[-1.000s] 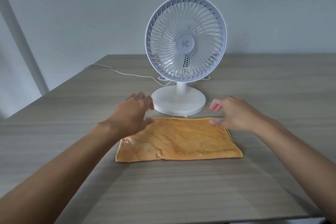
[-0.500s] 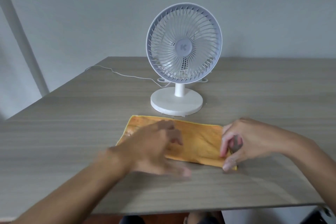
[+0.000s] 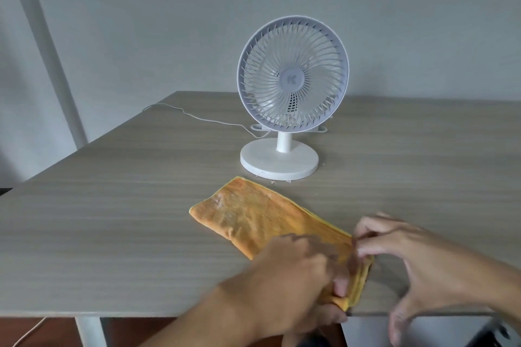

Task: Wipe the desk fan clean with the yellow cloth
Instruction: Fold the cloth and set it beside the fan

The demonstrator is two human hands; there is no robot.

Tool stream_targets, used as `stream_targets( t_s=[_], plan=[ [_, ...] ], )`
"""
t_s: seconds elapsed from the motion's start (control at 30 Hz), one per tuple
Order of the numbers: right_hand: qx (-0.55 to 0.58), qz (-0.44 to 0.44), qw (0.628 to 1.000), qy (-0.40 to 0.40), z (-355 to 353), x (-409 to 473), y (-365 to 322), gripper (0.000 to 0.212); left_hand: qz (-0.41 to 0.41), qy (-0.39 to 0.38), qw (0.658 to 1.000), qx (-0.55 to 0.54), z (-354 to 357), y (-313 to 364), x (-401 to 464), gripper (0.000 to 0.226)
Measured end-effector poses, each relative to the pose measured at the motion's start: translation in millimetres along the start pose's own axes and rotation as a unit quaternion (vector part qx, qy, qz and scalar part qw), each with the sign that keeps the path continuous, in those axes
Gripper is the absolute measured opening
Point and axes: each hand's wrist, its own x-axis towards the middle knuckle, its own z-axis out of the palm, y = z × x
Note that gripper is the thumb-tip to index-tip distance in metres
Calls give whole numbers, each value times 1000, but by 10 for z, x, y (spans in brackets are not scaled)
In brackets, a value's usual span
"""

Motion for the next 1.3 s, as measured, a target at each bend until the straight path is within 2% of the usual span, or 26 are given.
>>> stream_targets(
  t_s=[0.07,0.13,0.27,0.37,0.47,0.57,0.63,0.7,0.73,0.77,0.83,0.9,0.97,1.0,1.07,1.23,1.3],
  plan=[
    [-5,-22,999,41,56,11,-103,56,-1,-20,999,-49,-111,-37,-107,17],
    [12,-47,997,64,89,44,-206,40,-33,-25,989,-142,-238,-103,-242,13],
    [110,-49,990,69,-23,76,-384,13,-125,4,929,-349,-473,-326,-517,9],
    [227,-61,966,104,-154,220,-464,7,-151,57,892,-422,-606,-531,-661,10],
    [297,-52,940,157,-248,612,-457,8,-218,124,862,-440,-689,-810,-692,16],
    [292,-16,941,172,-269,1173,-359,8,-330,148,839,-407,-685,-1174,-637,22],
    [251,25,952,175,-204,1532,-259,7,-410,141,839,-329,-630,-1408,-545,16],
    [197,72,960,187,-104,1795,-118,5,-485,124,855,-139,-559,-1552,-418,14],
    [170,90,961,201,-60,1873,-36,4,-505,113,855,-27,-510,-1537,-338,24],
    [148,105,959,220,-30,1919,51,3,-506,101,855,57,-443,-1458,-249,36],
    [123,137,945,272,8,1920,233,5,-472,51,871,125,-233,-1220,-54,57],
    [100,166,931,309,51,1858,394,10,-429,-54,893,126,42,-945,125,86],
    [84,179,927,318,110,1765,524,14,-439,-136,885,81,248,-780,220,101],
    [79,183,927,318,144,1715,586,16,-456,-138,877,61,296,-787,222,101],
    [78,193,925,317,185,1623,706,20,-446,-109,886,60,315,-919,123,99],
    [125,200,923,304,193,1551,836,23,-302,-110,947,13,84,-1328,-306,107],
    [152,203,920,300,190,1597,814,24,-237,-63,969,-30,-23,-1406,-417,100]
  ],
)
